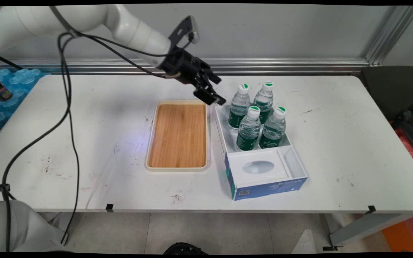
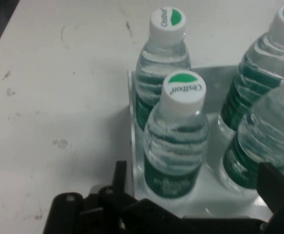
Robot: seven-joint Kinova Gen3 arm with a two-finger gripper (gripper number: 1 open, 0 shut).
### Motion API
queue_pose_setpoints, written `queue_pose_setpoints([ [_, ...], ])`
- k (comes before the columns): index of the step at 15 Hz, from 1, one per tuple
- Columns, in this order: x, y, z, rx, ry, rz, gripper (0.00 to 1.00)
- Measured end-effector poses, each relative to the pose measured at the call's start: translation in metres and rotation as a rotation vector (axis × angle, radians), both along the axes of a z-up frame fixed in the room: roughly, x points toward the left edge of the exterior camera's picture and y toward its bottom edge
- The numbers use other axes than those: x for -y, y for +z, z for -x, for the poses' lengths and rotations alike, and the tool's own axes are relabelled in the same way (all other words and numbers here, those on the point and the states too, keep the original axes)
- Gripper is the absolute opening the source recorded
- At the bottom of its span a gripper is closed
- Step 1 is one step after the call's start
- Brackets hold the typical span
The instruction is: Pick up the green bottle from the white box
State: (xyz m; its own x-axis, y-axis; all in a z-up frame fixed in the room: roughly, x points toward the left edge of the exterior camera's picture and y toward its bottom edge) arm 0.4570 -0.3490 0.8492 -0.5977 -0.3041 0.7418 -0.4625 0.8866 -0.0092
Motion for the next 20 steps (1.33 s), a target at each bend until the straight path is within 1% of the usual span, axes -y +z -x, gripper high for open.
queue_pose_setpoints([
  [4,0.010,-0.024,0.017,-0.017,0.000,0.014,1.00],
  [12,0.023,-0.059,0.039,-0.054,0.028,0.011,1.00],
  [20,0.027,-0.079,0.047,-0.092,0.065,0.008,1.00],
])
